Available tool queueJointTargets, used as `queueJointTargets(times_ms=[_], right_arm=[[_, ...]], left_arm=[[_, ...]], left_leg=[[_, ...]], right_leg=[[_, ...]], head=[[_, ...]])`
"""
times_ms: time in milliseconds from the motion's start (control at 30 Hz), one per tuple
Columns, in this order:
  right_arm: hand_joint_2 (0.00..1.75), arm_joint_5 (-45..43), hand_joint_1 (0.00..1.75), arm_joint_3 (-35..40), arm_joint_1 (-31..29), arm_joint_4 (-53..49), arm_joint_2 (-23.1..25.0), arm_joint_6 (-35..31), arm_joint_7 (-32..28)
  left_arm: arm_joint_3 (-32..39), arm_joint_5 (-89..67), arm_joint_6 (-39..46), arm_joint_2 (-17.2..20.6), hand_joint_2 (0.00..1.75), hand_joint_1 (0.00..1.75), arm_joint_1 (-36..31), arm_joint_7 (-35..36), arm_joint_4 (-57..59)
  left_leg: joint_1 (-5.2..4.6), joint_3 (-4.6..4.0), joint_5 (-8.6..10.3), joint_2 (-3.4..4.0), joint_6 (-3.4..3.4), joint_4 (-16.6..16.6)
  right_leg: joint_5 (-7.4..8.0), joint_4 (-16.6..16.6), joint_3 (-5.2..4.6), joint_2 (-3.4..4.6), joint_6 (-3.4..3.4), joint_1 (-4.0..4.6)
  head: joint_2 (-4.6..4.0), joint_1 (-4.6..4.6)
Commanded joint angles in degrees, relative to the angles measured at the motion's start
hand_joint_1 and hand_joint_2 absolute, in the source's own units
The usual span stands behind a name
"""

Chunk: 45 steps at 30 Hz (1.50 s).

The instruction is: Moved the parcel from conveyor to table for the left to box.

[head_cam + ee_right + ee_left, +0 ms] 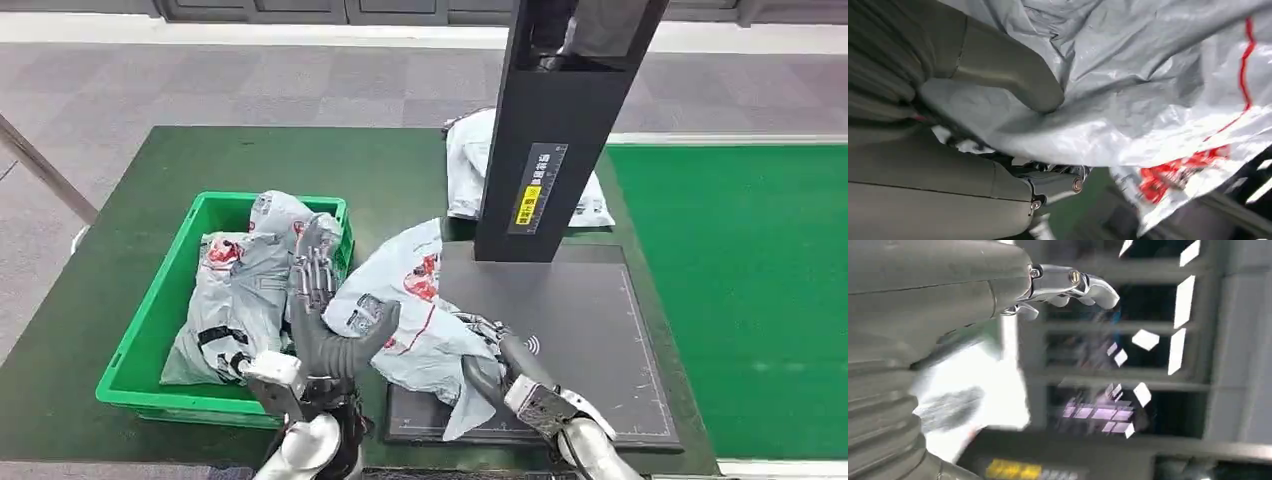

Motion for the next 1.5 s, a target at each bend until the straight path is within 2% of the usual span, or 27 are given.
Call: queueJointTargets(times_ms=[33,133,267,400,467,533,667,700,733,767,900,933,967,1000,1100,1167,1300,1367,1500], right_arm=[[1.75,1.5,1.75,-3.2,-0.9,6.2,-1.0,-3.5,2.0],[1.75,7.7,1.75,-8.6,2.3,0.9,-1.3,-10.9,7.3],[1.75,14.0,1.75,-15.6,6.7,-6.4,-2.4,-16.7,12.6],[1.75,20.2,1.75,-22.6,10.2,-11.1,-1.1,-17.0,16.2],[1.75,24.4,1.75,-22.7,10.1,-10.1,-0.9,-18.1,18.2],[1.75,31.0,1.75,-23.1,9.6,-8.0,0.4,-18.2,22.9],[1.75,32.9,1.75,-23.0,9.7,-7.4,1.1,-16.4,24.8],[1.75,33.5,1.64,-22.8,9.7,-7.1,1.6,-16.2,25.1],[1.75,33.4,0.28,-23.0,9.6,-6.7,1.9,-15.9,25.0],[0.00,33.1,0.00,-23.2,9.4,-6.6,2.4,-15.4,24.8],[0.00,33.3,0.00,-23.1,8.1,-4.8,2.8,-13.6,22.1],[0.00,31.5,0.00,-20.3,7.7,-4.4,1.4,-12.3,14.4],[0.00,25.2,0.00,-19.3,7.5,-4.3,1.1,-8.2,6.4],[0.00,24.4,0.00,-17.0,7.2,-3.8,0.2,-6.1,3.4],[0.00,24.4,0.00,-16.9,7.1,-3.7,0.4,-6.0,3.4],[0.00,20.6,0.00,-16.2,6.5,-3.9,0.6,-4.3,-1.7],[0.00,16.5,0.00,-14.0,5.2,-6.4,-1.1,-6.0,-2.4],[0.00,9.6,0.00,-9.2,5.0,-9.6,-3.9,-3.1,-2.4],[0.00,3.7,0.00,0.5,3.1,-13.7,-7.3,-5.8,-2.4]], left_arm=[[7.8,-4.8,1.6,-1.2,1.75,0.00,2.8,0.3,-9.1],[11.2,-11.1,1.6,-3.6,1.75,0.00,3.9,0.3,-12.3],[13.7,-15.0,1.6,-5.3,1.75,0.00,4.7,0.3,-15.9],[12.1,-11.5,1.6,-3.7,1.75,0.00,4.8,0.3,-13.4],[12.1,-12.1,1.6,-3.6,1.75,0.00,4.8,0.3,-13.0],[10.4,-11.0,1.6,-2.6,1.75,0.00,4.6,0.3,-11.3],[9.8,-10.8,1.1,-2.5,1.75,0.00,4.8,0.3,-10.3],[9.0,-9.8,1.6,-2.3,1.75,0.00,3.9,0.3,-8.8],[8.6,-9.3,1.6,-2.0,1.75,0.00,3.7,0.3,-8.0],[8.1,-8.8,1.6,-1.7,1.75,0.00,3.4,0.3,-6.9],[4.7,-5.6,0.6,-0.2,1.75,0.00,1.7,0.3,-0.5],[2.6,-3.5,-1.6,1.0,1.75,0.00,0.1,0.3,4.7],[1.5,-2.7,-2.7,1.4,1.75,0.00,-0.8,0.3,6.9],[0.5,-2.3,-3.6,1.7,1.75,0.00,-1.5,0.3,9.0],[0.4,-2.3,-3.7,1.6,1.75,0.00,-1.5,0.3,9.1],[-0.6,-3.1,-4.3,2.2,1.75,0.00,-1.7,0.3,10.1],[-1.9,-4.9,-5.4,2.5,1.75,0.00,-2.0,0.8,11.0],[-3.2,-6.1,-6.8,2.6,1.75,0.00,-3.0,1.4,12.1],[-5.8,-9.7,-8.6,2.7,1.75,0.00,-5.7,2.5,15.5]], left_leg=[[-0.02,0.08,0.05,-0.01,0.03,-0.1],[-0.04,0.00,0.05,-0.03,0.03,-0.1],[-0.03,-0.10,0.03,-0.16,0.03,0.0],[-0.07,0.01,0.03,-0.19,0.03,0.0],[-0.05,-0.01,0.03,-0.14,0.02,0.0],[-0.08,0.06,0.05,-0.08,0.02,-0.1],[-0.04,0.10,0.03,-0.03,0.00,-0.1],[-0.04,0.10,0.08,-0.07,0.01,-0.2],[-0.03,0.10,0.05,-0.06,0.00,-0.1],[-0.04,0.09,0.04,-0.05,0.00,-0.1],[-0.06,0.14,0.08,-0.08,0.01,-0.1],[-0.04,0.16,0.11,-0.07,0.00,-0.2],[-0.05,0.18,0.09,-0.07,0.01,-0.2],[-0.06,0.23,0.16,-0.09,0.01,-0.3],[-0.05,0.20,0.13,0.00,0.00,-0.2],[-0.04,0.14,0.03,0.09,-0.02,-0.1],[-0.04,0.08,0.05,0.13,0.00,-0.1],[-0.06,0.06,0.04,0.17,0.00,-0.1],[-0.07,-0.02,0.05,0.13,0.00,0.0]], right_leg=[[0.04,-0.1,0.09,-0.03,-0.02,-0.01],[0.03,-0.1,0.02,-0.07,-0.02,-0.04],[-0.02,0.0,-0.05,-0.20,-0.01,-0.03],[-0.03,0.0,0.07,-0.23,0.00,-0.07],[-0.01,-0.1,0.06,-0.17,-0.01,-0.04],[0.02,-0.1,0.07,-0.10,-0.03,-0.07],[0.03,-0.1,0.09,-0.05,-0.04,-0.02],[0.06,-0.2,0.11,-0.09,-0.04,-0.03],[0.04,-0.1,0.11,-0.09,-0.04,-0.01],[0.02,-0.1,0.09,-0.08,-0.03,-0.02],[0.04,-0.1,0.13,-0.10,-0.02,-0.05],[0.07,-0.2,0.15,-0.08,-0.03,-0.02],[0.06,-0.2,0.17,-0.08,-0.02,-0.04],[0.11,-0.3,0.23,-0.12,-0.03,-0.05],[0.12,-0.2,0.18,-0.02,-0.04,-0.04],[0.06,-0.1,0.10,0.05,-0.05,-0.03],[0.10,-0.1,0.04,0.07,-0.05,-0.03],[0.10,-0.1,0.00,0.15,-0.04,-0.05],[0.08,0.0,-0.06,0.09,-0.04,-0.06]], head=[[0.00,0.00],[0.00,0.00],[0.00,0.00],[0.00,0.00],[0.00,0.00],[0.00,-0.02],[0.00,0.00],[0.00,0.00],[0.00,0.00],[0.00,0.00],[0.00,0.00],[0.00,0.00],[0.00,0.00],[0.00,0.00],[0.00,0.02],[0.00,-0.02],[0.00,0.00],[0.00,0.00],[0.00,0.00]])
